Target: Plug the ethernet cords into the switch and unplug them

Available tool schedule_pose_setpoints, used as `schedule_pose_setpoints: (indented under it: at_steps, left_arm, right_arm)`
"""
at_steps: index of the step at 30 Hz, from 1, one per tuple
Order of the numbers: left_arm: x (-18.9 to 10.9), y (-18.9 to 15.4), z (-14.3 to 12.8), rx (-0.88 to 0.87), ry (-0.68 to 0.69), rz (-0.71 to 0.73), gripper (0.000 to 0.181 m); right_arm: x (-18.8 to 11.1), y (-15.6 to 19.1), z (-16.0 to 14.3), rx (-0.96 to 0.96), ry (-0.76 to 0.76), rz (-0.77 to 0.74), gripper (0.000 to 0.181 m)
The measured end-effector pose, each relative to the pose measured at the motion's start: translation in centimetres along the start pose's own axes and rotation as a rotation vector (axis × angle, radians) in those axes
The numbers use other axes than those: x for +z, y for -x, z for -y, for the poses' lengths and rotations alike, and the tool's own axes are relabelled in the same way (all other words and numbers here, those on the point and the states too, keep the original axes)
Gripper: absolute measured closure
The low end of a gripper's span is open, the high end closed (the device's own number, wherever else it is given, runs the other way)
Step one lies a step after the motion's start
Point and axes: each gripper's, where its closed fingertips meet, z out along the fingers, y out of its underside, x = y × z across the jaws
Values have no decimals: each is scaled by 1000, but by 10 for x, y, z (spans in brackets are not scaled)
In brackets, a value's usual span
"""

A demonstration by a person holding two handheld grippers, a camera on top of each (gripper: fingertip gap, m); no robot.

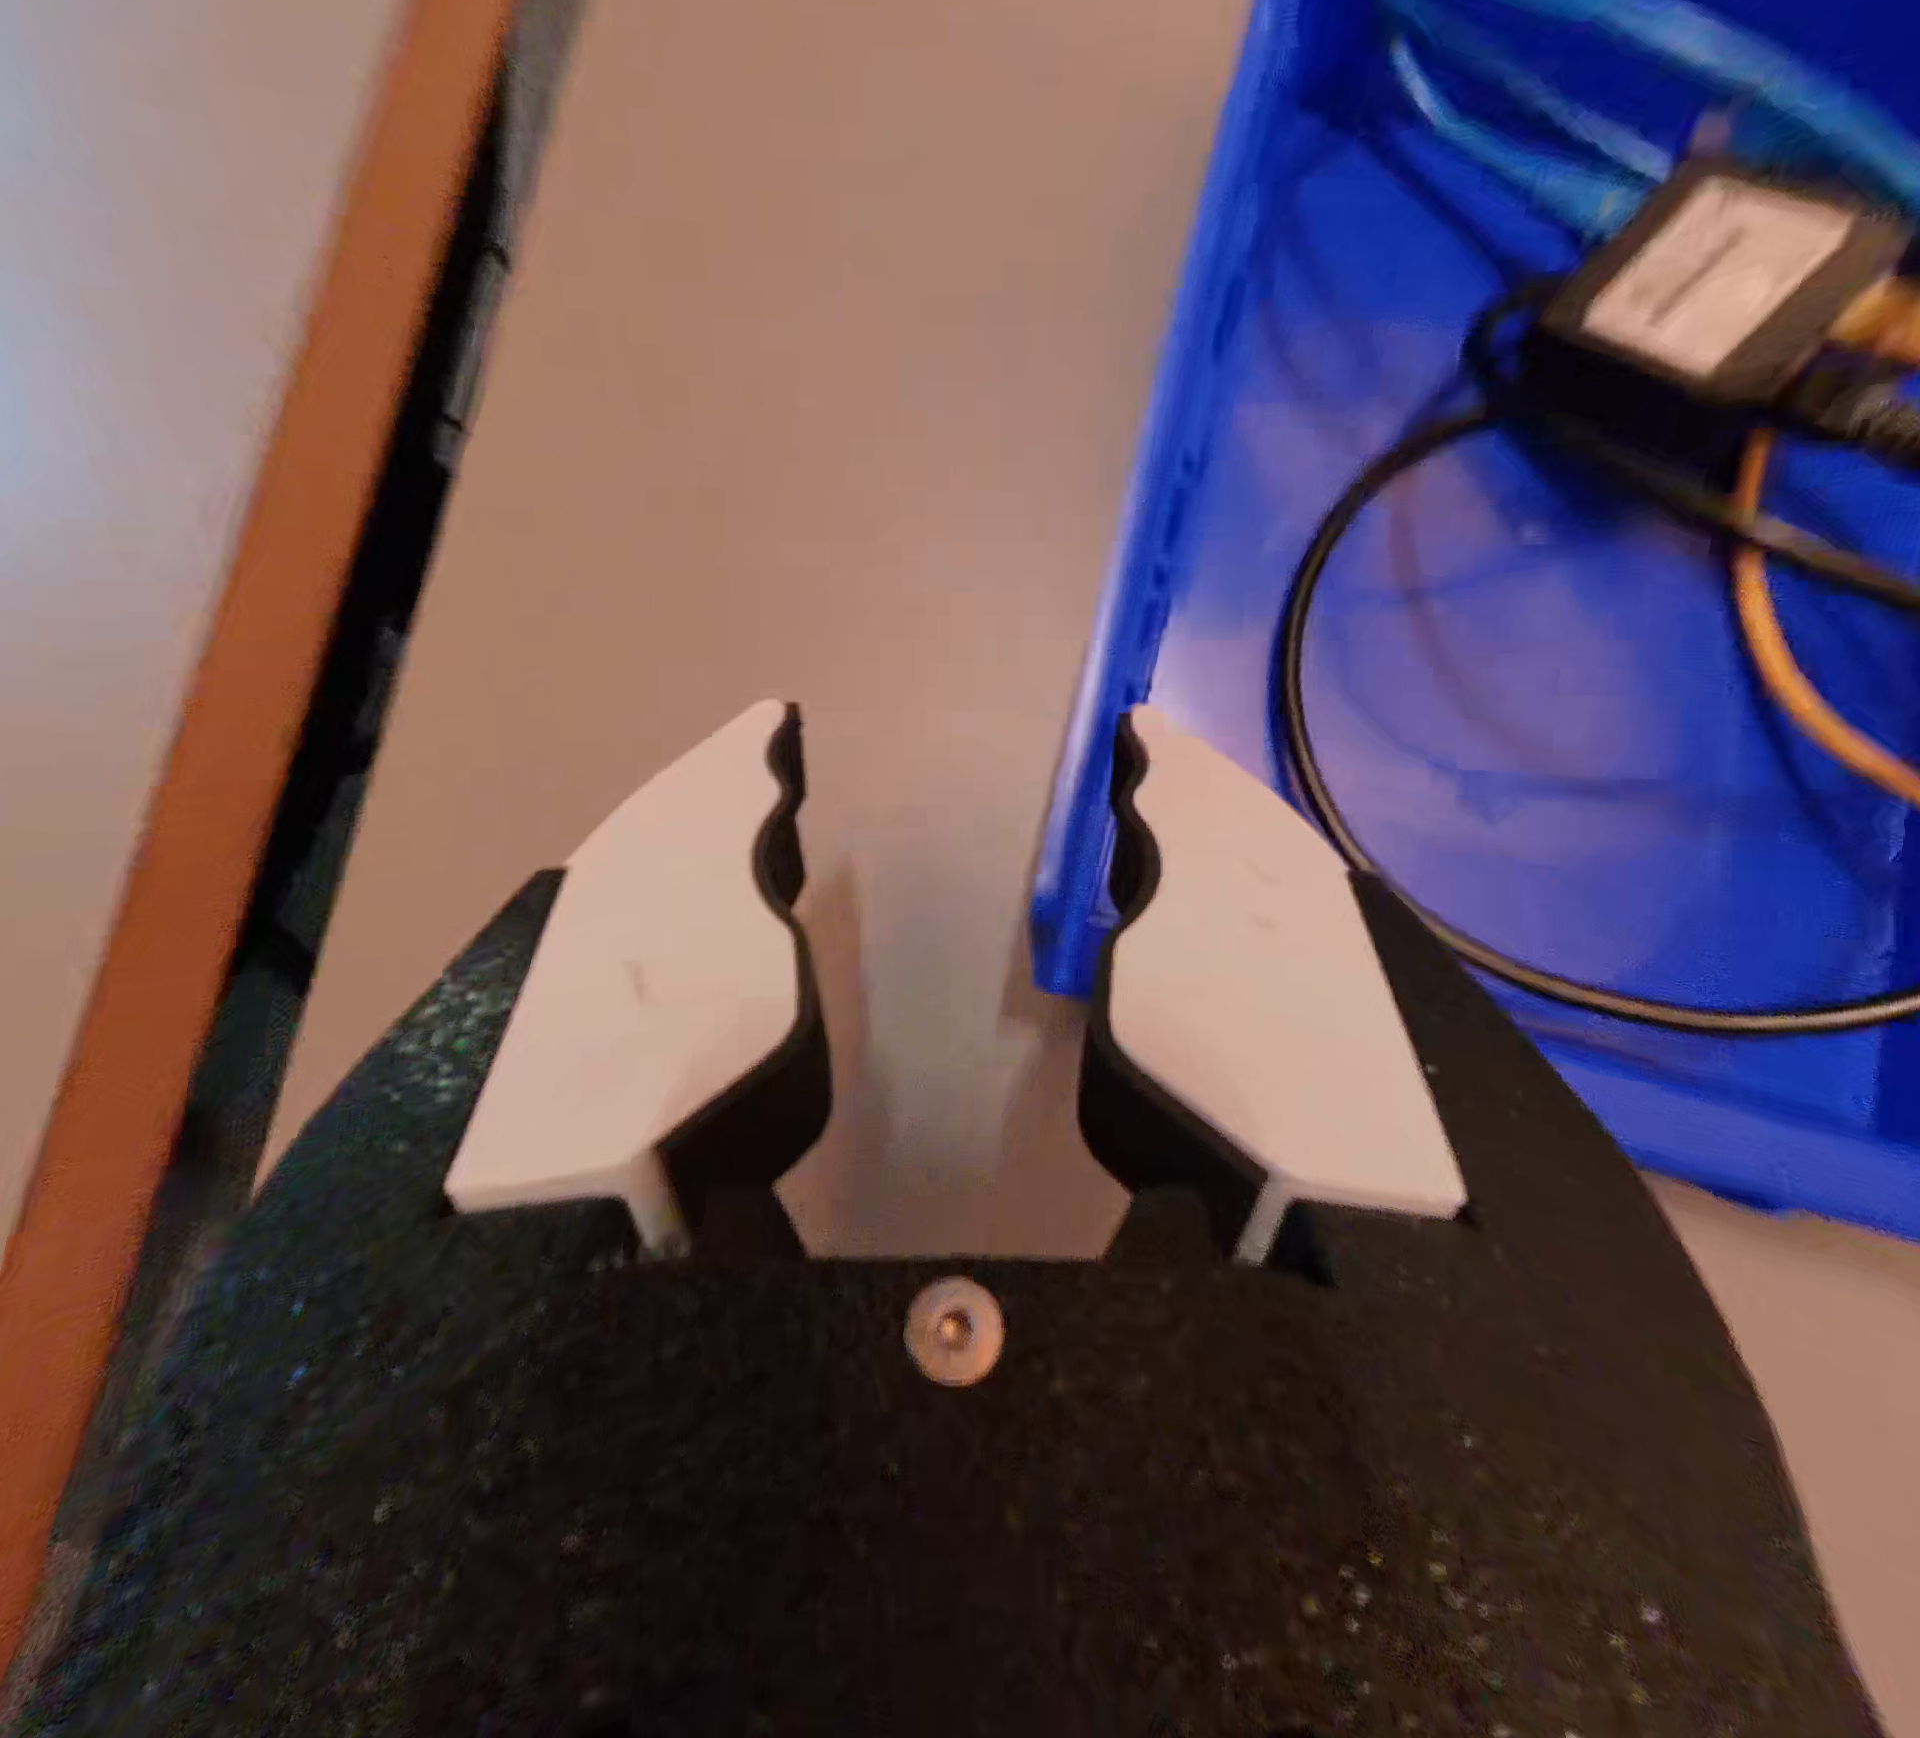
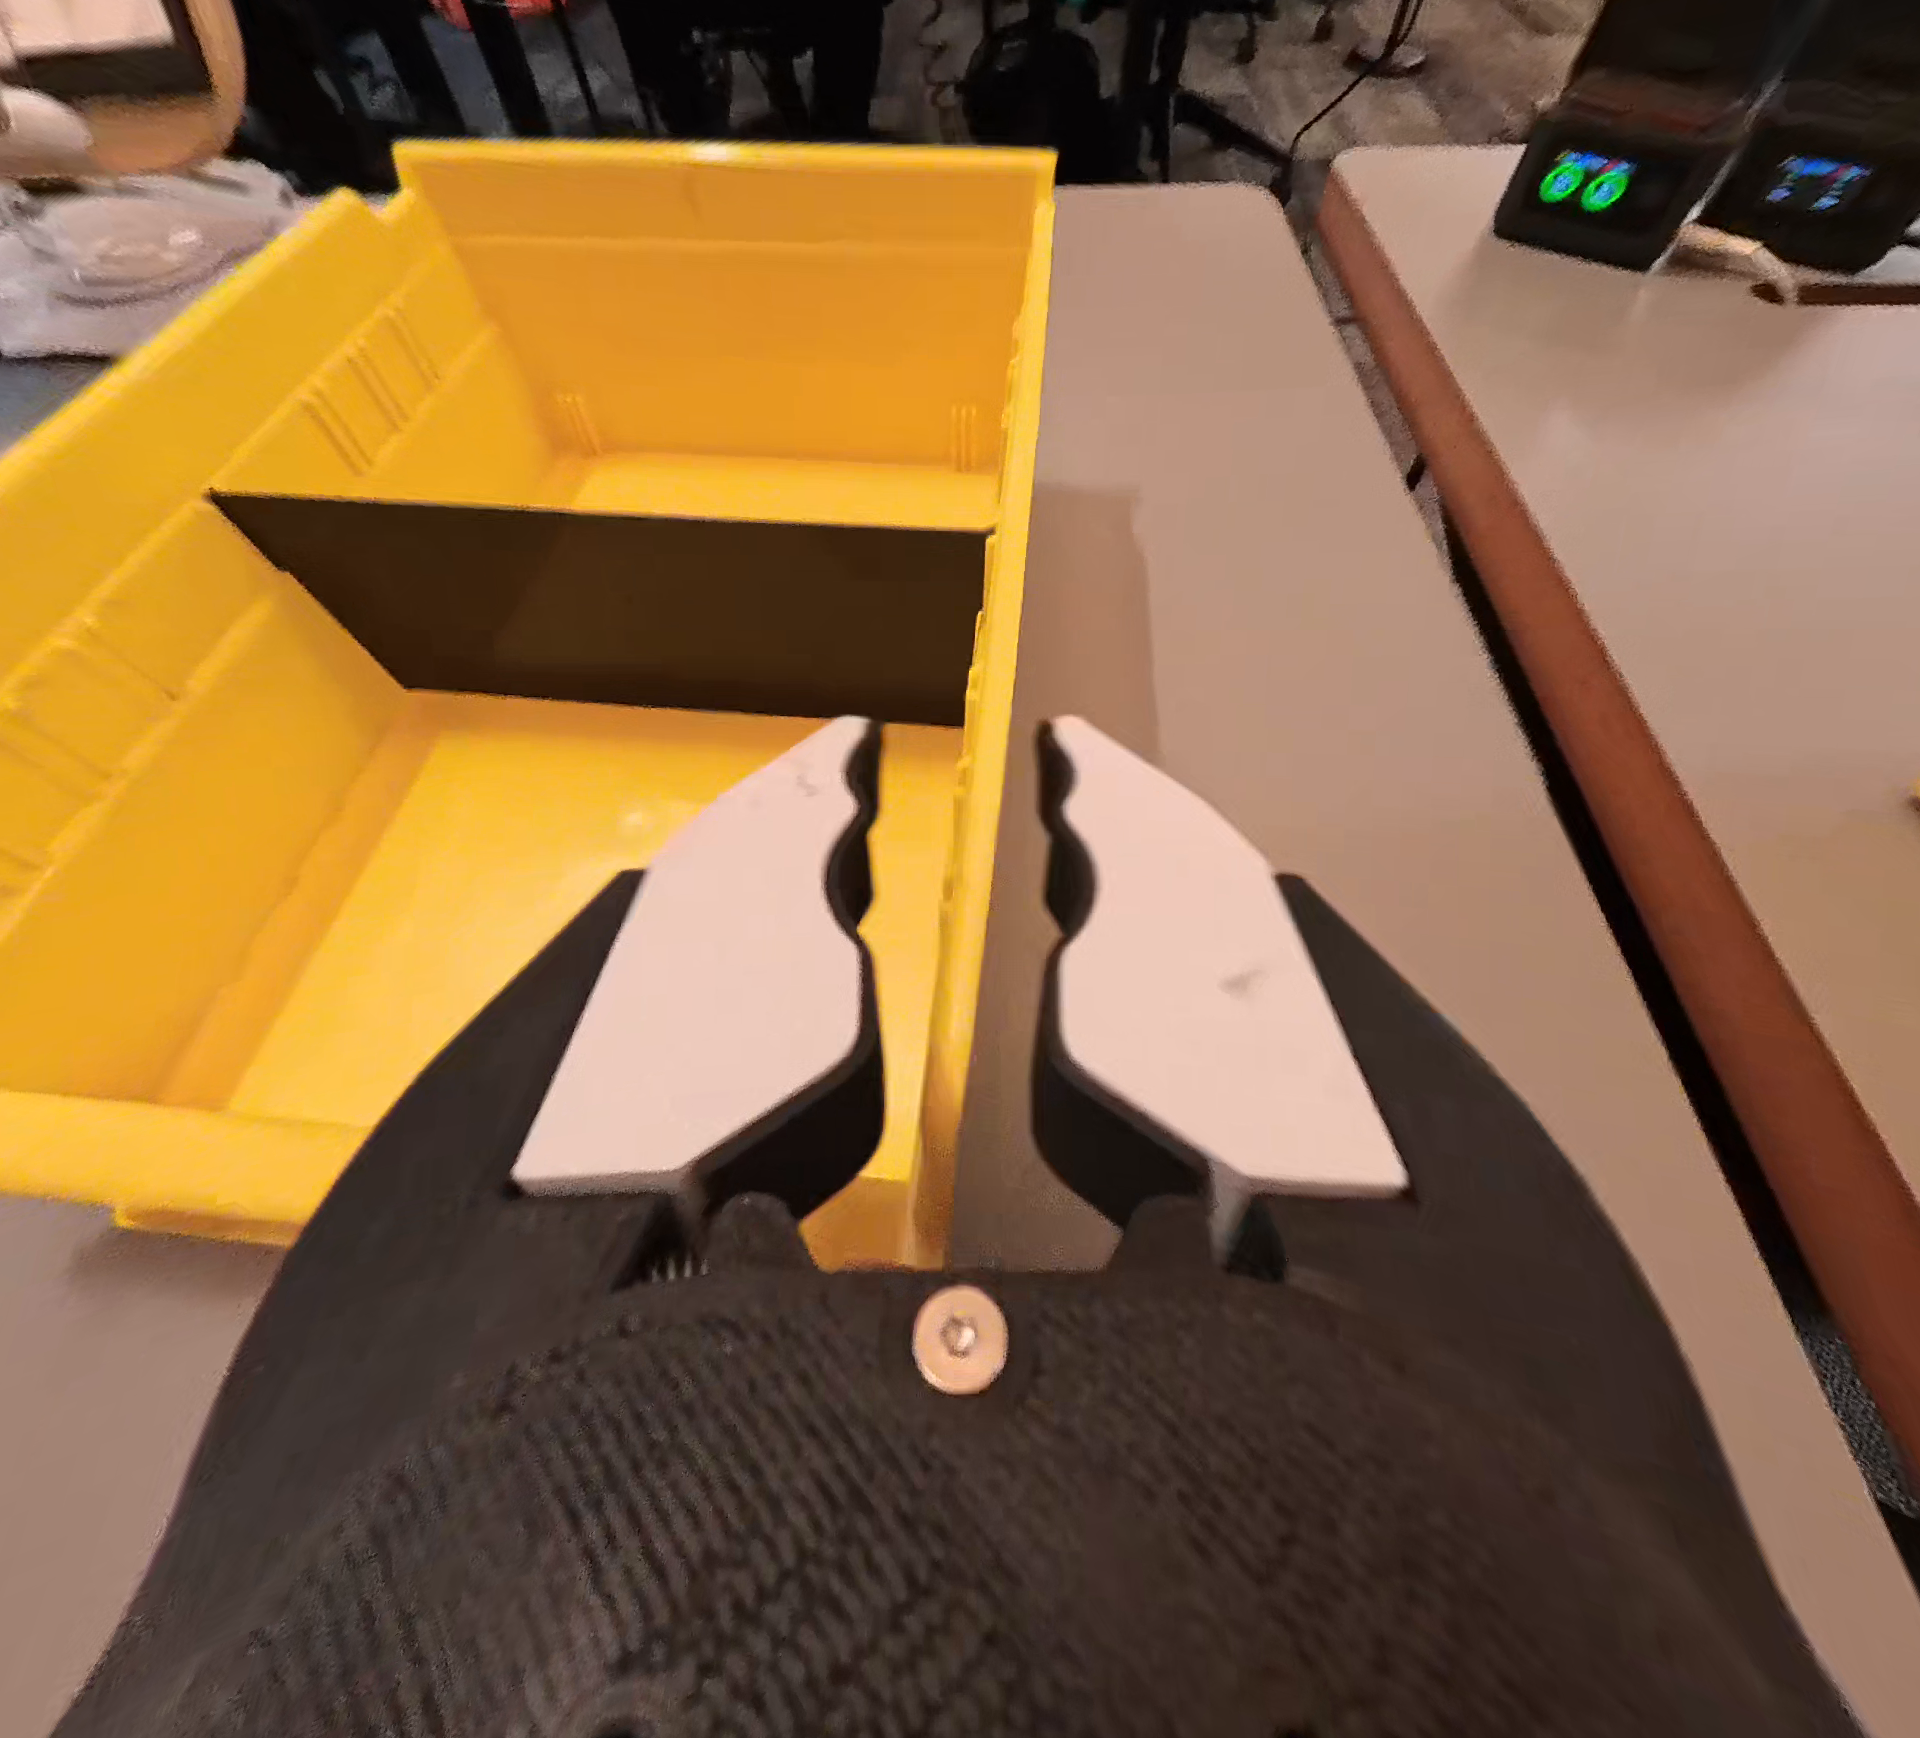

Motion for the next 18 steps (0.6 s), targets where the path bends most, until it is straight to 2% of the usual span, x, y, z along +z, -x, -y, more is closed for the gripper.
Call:
schedule_pose_setpoints:
  at_steps: [2,4,7,9,12,15,18]
  left_arm:
    - [-19,-5,27,-85,-73,-6,124]
    - [-34,-43,50,-134,-82,-173,121]
    - [-45,-123,62,-218,71,-524,119]
    - [-43,-161,67,-285,166,-663,119]
    - [-21,-186,79,-394,250,-688,117]
    - [-2,-196,94,-512,282,-666,109]
    - [21,-191,77,-451,391,-512,101]
  right_arm:
    - [-11,0,18,10,-52,-25,133]
    - [-21,11,38,-8,-110,-21,120]
    - [-31,40,63,-99,-188,8,110]
    - [-35,63,74,-161,-228,53,108]
    - [-36,83,77,-204,-239,91,111]
    - [-30,92,68,-215,-209,136,113]
    - [-27,93,61,-210,-176,163,114]
